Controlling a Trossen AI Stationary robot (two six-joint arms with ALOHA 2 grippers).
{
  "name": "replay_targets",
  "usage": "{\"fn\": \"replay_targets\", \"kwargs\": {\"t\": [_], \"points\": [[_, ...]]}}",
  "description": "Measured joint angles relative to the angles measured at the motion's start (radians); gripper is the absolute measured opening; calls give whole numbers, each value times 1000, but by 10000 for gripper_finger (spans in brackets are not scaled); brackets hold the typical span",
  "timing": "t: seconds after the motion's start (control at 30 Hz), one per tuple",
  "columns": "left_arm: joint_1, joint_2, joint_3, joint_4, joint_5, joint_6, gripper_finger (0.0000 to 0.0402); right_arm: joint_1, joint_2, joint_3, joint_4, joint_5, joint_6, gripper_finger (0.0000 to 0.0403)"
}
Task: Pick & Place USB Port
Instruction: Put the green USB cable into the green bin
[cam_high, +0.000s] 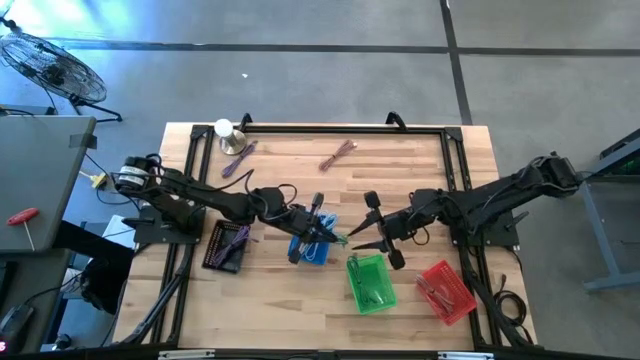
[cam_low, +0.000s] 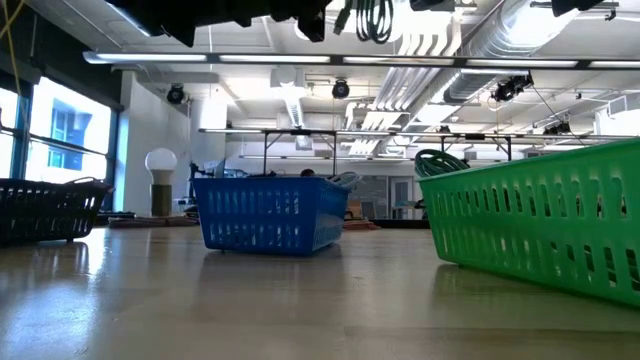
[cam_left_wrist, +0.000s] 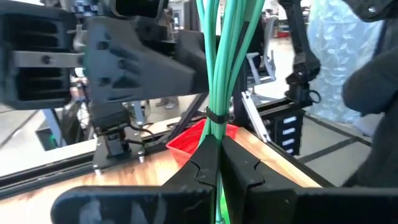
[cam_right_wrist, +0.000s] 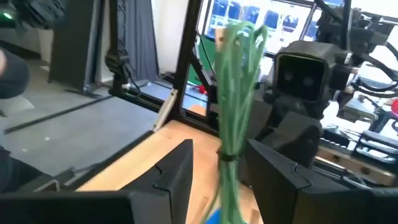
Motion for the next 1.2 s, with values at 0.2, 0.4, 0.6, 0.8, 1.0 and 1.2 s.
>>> {"fn": "replay_targets", "kwargs": {"t": [0.2,0.4,0.6,0.8,1.0,1.2], "points": [[0,9,1,10,-13,1,0,-3,33,20,8,-11,13,138],[6,10,0,3,-4,-5,0,-12,120,78,15,-37,11,138],[6,10,0,-12,-13,-8,0,-17,184,136,-4,-80,10,131],[6,10,0,-18,-14,-28,0,-18,194,150,-25,-73,-14,68],[6,10,0,-21,-16,-29,0,-17,194,150,-38,-48,-15,7],[6,10,0,-48,-27,-29,0,-16,194,150,-81,-9,6,63]]}}
